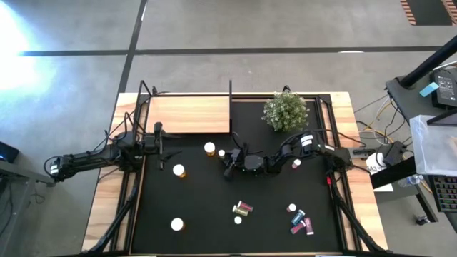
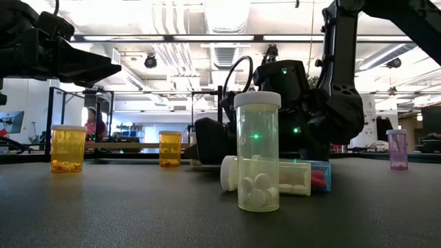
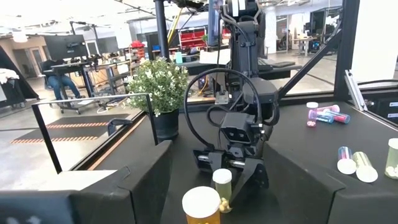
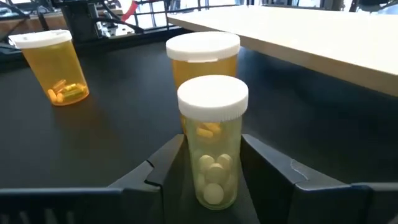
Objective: Pick and place medicine bottles onto shelf by color
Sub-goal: Adjust the top yellow medicine bottle, then move the pink medicine bottle to the center
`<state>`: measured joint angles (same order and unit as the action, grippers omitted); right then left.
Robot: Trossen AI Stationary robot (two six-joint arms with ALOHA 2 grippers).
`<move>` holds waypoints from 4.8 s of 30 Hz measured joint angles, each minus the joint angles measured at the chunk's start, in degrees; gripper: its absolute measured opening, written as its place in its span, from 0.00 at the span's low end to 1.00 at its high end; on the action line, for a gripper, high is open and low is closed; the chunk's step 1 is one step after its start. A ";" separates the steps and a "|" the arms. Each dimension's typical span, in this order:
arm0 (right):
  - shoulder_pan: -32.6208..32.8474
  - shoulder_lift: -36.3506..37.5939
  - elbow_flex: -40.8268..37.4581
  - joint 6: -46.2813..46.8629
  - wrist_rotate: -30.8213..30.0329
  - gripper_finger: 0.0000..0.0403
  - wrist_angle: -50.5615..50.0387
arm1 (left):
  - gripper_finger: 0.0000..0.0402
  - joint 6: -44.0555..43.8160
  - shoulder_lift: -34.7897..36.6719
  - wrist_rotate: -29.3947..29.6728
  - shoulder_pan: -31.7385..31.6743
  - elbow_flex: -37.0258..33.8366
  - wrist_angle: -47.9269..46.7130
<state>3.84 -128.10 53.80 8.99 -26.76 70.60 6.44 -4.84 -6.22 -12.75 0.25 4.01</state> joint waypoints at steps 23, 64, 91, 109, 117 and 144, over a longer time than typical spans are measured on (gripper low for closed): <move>1.78 19.32 -0.22 4.54 1.02 0.39 -34.86 | 0.59 0.00 0.00 -0.01 -0.01 0.00 0.00; 8.92 48.14 9.65 57.32 13.91 0.42 -142.67 | 0.59 0.00 0.00 -0.02 -0.02 0.00 0.00; 8.90 50.88 -1.35 58.96 17.77 0.56 -139.31 | 0.59 0.00 0.00 0.00 -0.01 0.00 0.00; 8.87 51.48 -6.14 56.92 14.53 0.40 -132.36 | 0.59 0.00 0.00 0.00 0.00 -0.02 0.00; 8.90 51.46 -6.23 56.17 14.51 0.28 -131.82 | 0.59 0.00 0.00 0.00 -0.02 0.00 0.00; 8.01 37.07 12.66 40.46 10.96 0.29 -127.05 | 0.59 0.00 0.00 0.00 0.00 0.00 0.00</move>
<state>11.85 -91.03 66.46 49.46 -15.81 -56.45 6.44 -4.85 -6.22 -12.76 0.25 4.01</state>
